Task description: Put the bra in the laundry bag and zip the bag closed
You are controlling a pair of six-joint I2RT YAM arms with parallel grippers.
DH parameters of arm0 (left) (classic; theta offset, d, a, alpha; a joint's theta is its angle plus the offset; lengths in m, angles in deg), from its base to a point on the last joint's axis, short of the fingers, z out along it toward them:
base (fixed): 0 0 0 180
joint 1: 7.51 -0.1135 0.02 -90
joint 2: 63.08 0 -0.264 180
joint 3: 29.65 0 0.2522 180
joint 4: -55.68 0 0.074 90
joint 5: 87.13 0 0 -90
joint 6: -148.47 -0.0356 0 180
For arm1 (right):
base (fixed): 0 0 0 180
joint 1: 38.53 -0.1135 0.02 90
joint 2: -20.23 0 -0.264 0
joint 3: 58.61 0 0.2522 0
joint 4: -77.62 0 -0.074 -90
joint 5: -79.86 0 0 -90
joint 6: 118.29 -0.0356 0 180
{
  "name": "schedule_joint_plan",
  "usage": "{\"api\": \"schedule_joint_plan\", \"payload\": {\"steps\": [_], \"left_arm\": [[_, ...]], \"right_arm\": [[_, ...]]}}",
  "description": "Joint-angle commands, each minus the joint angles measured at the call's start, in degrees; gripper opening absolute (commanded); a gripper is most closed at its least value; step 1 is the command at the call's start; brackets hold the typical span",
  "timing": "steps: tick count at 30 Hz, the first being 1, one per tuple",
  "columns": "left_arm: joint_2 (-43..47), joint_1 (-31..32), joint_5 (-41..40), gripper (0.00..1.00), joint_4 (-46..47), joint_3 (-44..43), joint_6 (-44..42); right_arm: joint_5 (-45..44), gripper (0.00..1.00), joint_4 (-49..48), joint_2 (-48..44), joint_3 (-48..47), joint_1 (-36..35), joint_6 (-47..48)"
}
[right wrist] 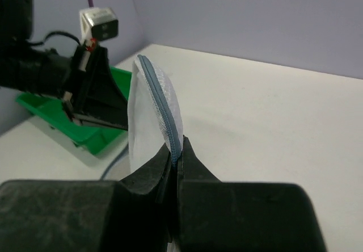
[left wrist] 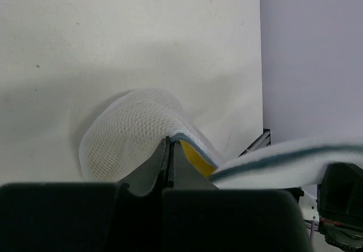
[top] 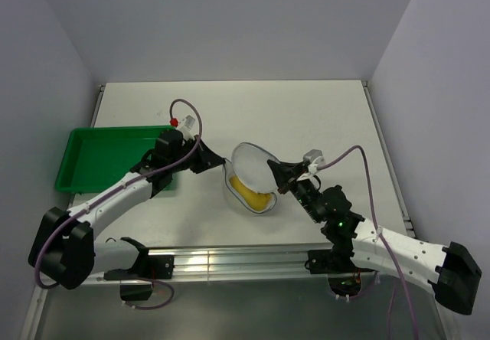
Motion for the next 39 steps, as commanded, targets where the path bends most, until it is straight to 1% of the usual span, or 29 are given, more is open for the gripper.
{"api": "schedule_joint_plan", "payload": {"steps": [1, 4, 7, 9, 10, 11, 12, 13, 14, 15, 17, 18, 19, 20, 21, 22, 23, 24, 25, 26, 27, 28, 29, 30, 35, 37, 38, 39], "left_arm": [[-2.26, -1.19, 6.14, 0.0, 3.76, -4.31, -2.69], [-2.19, -1.2, 6.42, 0.0, 2.62, -4.84, -3.57], [-1.22, -1.19, 5.8, 0.0, 1.21, -5.11, -4.37], [-0.96, -1.11, 6.15, 0.0, 1.03, -5.02, -4.28], [-0.78, -1.11, 6.24, 0.0, 0.95, -4.93, -4.46], [-0.69, -1.11, 6.15, 0.0, 0.86, -4.76, -4.54], [-0.69, -1.19, 6.24, 0.0, 0.86, -4.67, -4.63], [-0.86, -1.2, 6.15, 0.0, 0.6, -4.84, -4.98], [-1.04, -1.2, 5.89, 0.0, 0.33, -5.02, -5.25], [-1.3, -1.11, 5.54, 0.0, -0.63, -5.45, -5.51], [-1.83, -1.28, 5.27, 0.0, -1.25, -6.68, -6.47], [-1.92, -1.2, 4.92, 0.0, -1.6, -7.04, -6.74], [-2.09, -1.2, 4.92, 0.0, -1.6, -7.39, -6.92], [-2.01, -1.28, 5.01, 0.0, -1.52, -7.48, -7.09], [-2.1, -1.2, 4.92, 0.0, -1.6, -7.65, -7.09], [-2.01, -1.2, 4.83, 0.0, -1.6, -7.65, -7.18], [-1.92, -1.28, 4.66, 0.0, -1.69, -7.74, -7.27], [-1.83, -1.28, 4.48, 0.0, -1.78, -7.74, -7.36], [-1.57, -1.28, 4.22, 0.0, -1.95, -7.74, -7.62], [-1.4, -1.46, 4.3, 0.0, -1.87, -7.66, -7.62], [-1.22, -1.55, 4.3, 0.0, -1.61, -7.57, -7.53], [-1.13, -1.63, 4.39, 0.0, -1.43, -7.57, -7.53], [-1.13, -1.55, 4.39, 0.0, -1.43, -7.48, -7.53], [-1.13, -1.63, 4.48, 0.0, -1.17, -7.39, -7.53], [-1.04, -1.64, 5.09, 0.0, -0.29, -6.78, -7.71], [-0.69, -1.72, 5.44, 0.0, -0.46, -6.51, -8.93], [-0.6, -1.72, 6.23, 0.0, -0.46, -6.43, -9.55], [-0.25, -1.72, 6.67, 0.0, -0.03, -5.9, -10.69]], "right_arm": [[-16.13, 0.0, -2.1, 3.63, -2.67, -3.49, 11.3], [-19.07, 0.0, -5.34, 6.27, -4.96, -3.84, 15.17], [-20.74, 0.0, -7.98, 9.78, -6.72, -5.59, 22.19], [-24.25, 0.0, -10.09, 11.81, -7.25, -8.84, 24.93], [-25.74, 0.0, -11.14, 13.82, -7.34, -10.07, 27.99], [-28.19, 0.0, -13.76, 14.8, -7.34, -11.3, 29.5], [-29.35, 0.0, -14.83, 15.77, -7.34, -13.66, 31.25], [-30.49, 0.02, -15.54, 17.25, -7.69, -14.91, 33.79], [-31.37, 0.03, -15.03, 17.62, -8.21, -16.22, 34.43], [-31.9, 0.05, -14.15, 17.88, -8.22, -19.37, 34.52], [-32.95, 0.13, -11.95, 17.62, -7.17, -22.64, 33.21], [-35.75, 0.16, -11.86, 17.1, -6.64, -24.04, 32.42], [-36.64, 0.23, -11.16, 15.01, -6.2, -26.23, 30.85], [-36.57, 0.27, -7.93, 13.33, -5.67, -27.04, 29.96], [-34.74, 0.35, -5.38, 11.4, -5.76, -27.74, 28.73], [-32.89, 0.37, -2.13, 6.86, -6.02, -28.53, 25.24], [-30.35, 0.4, 4.69, 4.38, -6.72, -28.63, 23.03], [-27.45, 0.43, 8.06, 2.18, -7.25, -28.63, 20.49], [-21.94, 0.54, 10.79, -1.24, -7.6, -28.54, 16.54], [-19.28, 0.58, 15.26, -2.41, -8.3, -27.84, 15.2], [-16.73, 0.61, 18.09, -2.94, -9.18, -27.23, 13.88], [-14.44, 0.62, 21.33, -2.77, -10.23, -26.79, 11.08], [-10.41, 0.63, 26.5, -2.33, -12.41, -26.17, 10.19], [-9.5, 0.63, 27.86, -1.63, -13.13, -26.08, 9.31], [-6.25, 0.63, 30.49, 3.03, -14.89, -24.5, 4.65], [-7.64, 0.63, 31.38, 3.12, -15.6, -22.84, 1.49], [-8.17, 0.63, 32.08, 2.68, -15.95, -21.26, 0.26], [-5.22, 0.63, 32.52, 1.55, -16.04, -15.59, -1.32]]}}
